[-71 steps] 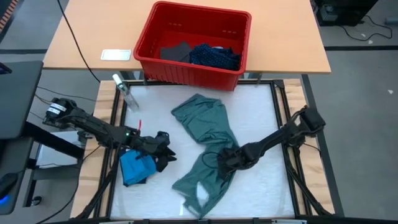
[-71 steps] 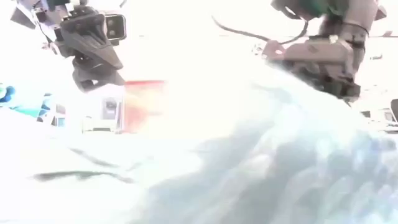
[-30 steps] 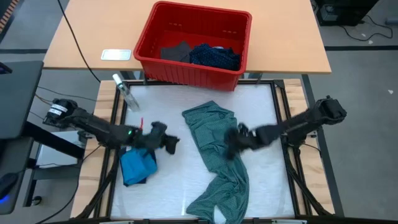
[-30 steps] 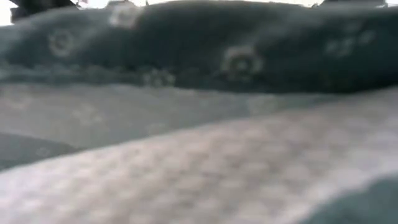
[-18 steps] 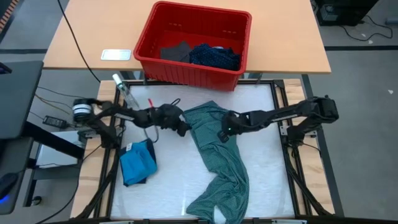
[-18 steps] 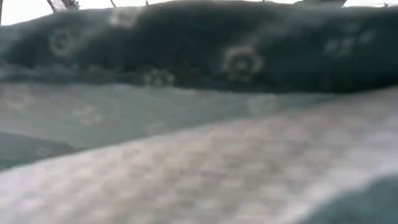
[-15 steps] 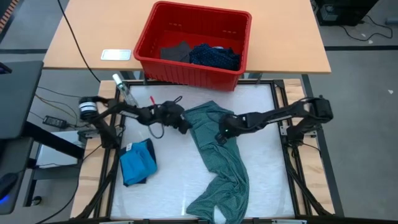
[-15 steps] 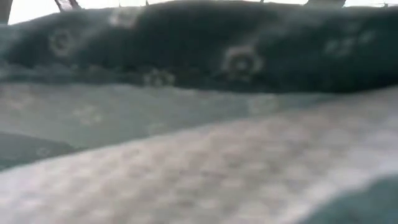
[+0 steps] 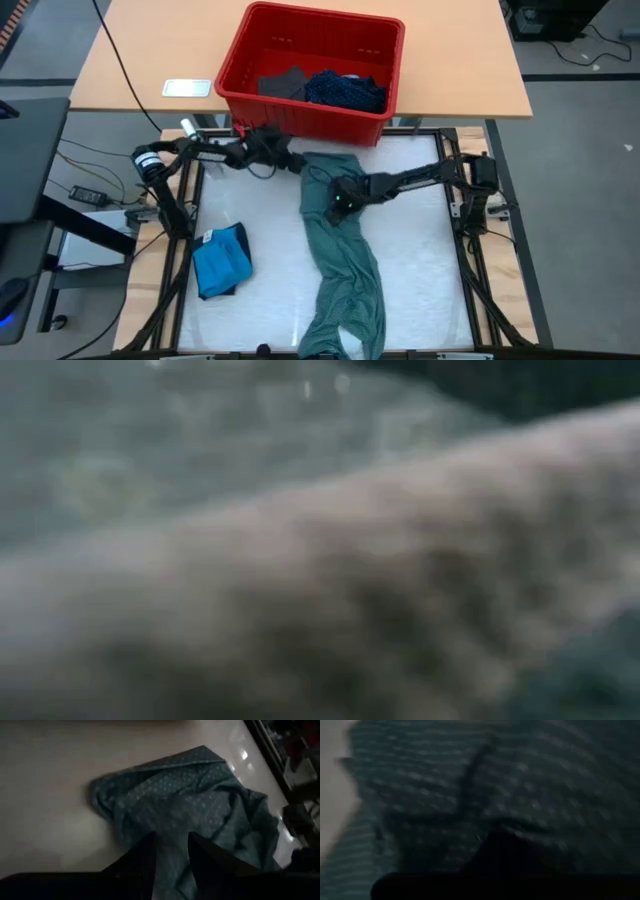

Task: Fold laundry
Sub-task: Fold the green polo shirt

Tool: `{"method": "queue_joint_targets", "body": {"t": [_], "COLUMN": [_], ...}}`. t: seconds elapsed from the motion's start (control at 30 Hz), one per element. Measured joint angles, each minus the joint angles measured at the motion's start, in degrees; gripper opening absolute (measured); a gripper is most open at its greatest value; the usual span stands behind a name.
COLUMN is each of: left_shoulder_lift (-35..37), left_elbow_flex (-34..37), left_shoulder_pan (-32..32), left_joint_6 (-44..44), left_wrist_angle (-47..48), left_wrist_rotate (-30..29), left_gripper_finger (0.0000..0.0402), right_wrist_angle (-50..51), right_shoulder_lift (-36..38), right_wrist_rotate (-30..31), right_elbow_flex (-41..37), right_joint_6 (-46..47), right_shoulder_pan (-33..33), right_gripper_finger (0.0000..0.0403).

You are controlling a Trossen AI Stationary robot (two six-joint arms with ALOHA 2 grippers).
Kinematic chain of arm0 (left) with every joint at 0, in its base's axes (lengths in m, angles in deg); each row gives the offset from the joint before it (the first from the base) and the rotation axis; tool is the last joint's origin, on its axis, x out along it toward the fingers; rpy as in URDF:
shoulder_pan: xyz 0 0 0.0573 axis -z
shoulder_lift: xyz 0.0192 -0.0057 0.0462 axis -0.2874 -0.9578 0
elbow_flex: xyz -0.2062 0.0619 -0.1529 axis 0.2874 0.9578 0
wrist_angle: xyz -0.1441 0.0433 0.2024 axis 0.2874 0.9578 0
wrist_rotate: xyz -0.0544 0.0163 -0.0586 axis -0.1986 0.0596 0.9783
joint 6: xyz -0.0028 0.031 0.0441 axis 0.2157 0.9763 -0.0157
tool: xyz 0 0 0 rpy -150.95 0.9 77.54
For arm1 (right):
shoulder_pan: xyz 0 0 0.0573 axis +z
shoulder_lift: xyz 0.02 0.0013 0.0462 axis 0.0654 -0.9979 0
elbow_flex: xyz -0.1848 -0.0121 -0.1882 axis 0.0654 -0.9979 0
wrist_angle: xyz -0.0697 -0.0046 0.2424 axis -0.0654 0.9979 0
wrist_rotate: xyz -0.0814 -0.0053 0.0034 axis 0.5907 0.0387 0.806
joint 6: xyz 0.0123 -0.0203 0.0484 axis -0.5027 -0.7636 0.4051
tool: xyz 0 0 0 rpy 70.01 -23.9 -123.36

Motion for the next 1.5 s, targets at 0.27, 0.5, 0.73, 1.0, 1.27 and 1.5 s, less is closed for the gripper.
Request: {"method": "queue_joint_targets", "body": {"t": [0.27, 0.5, 0.73, 1.0, 1.27, 1.5], "left_shoulder_lift": [5.06, 8.30, 1.52, -10.08, -10.07, -8.44], "left_elbow_flex": [-3.04, -2.97, -2.99, -3.72, -4.01, -4.23], "left_shoulder_pan": [2.23, 23.39, 35.13, 31.37, 21.54, 17.43], "left_joint_6": [1.30, -2.47, -4.12, -8.90, -14.16, -11.19], "left_wrist_angle": [8.88, 4.94, 2.45, -1.56, 1.11, 4.40], "left_wrist_rotate": [12.98, 19.34, 2.66, 2.20, 1.97, 1.82], "left_gripper_finger": [0.0116, 0.0116, 0.0116, 0.0116, 0.0116, 0.0116], "right_wrist_angle": [16.20, 7.80, -11.17, -9.86, -5.22, 1.28], "right_shoulder_lift": [12.14, 23.78, 23.24, 16.28, 19.02, 26.69], "right_wrist_rotate": [5.83, -2.61, -3.49, -0.27, -0.50, -0.78], "right_elbow_flex": [0.24, -10.42, -23.03, -25.58, -25.81, -26.09], "right_joint_6": [-2.69, 9.87, 24.10, 24.66, 13.45, 6.05], "right_shoulder_pan": [-2.43, 9.06, 21.84, 16.95, 3.97, -0.58], "right_gripper_finger": [0.0002, 0.0002, 0.0001, 0.0001, 0.0002, 0.0015]}}
